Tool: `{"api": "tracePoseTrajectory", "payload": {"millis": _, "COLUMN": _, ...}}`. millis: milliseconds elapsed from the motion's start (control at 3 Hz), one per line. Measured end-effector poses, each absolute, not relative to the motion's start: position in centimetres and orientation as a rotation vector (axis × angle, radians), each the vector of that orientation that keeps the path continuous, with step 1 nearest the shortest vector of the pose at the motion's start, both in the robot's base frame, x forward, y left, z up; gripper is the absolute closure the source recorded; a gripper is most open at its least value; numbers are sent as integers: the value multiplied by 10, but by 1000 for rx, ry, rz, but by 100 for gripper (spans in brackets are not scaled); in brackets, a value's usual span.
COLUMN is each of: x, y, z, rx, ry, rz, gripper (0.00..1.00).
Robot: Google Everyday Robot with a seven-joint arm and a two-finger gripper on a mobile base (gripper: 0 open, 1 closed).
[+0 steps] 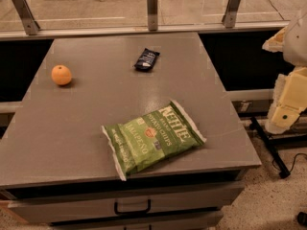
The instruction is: Pick rxbar blueberry
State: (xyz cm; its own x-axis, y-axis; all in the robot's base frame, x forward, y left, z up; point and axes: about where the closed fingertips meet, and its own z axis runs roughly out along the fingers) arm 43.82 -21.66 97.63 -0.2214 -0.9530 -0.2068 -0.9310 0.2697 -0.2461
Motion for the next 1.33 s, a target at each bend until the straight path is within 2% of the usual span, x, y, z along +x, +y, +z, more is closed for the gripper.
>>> {"api": "tracePoseTrajectory", "payload": {"millis": 333, "x": 438, "y": -217, "z": 976, "rx": -1724, "ry": 2231, "rz": -99, "gripper": 0}}
{"api": "tracePoseTrajectory", "payload": {"millis": 667, "x": 467, "y": -196, "z": 974, "rx": -1704, "ry": 2136, "rz": -55, "gripper": 0}}
{"api": "tracePoseTrajectory", "payload": {"millis": 1333, "x": 573, "y": -90, "z": 975, "rx": -1605, "ry": 1809, "rz": 143, "gripper": 0}}
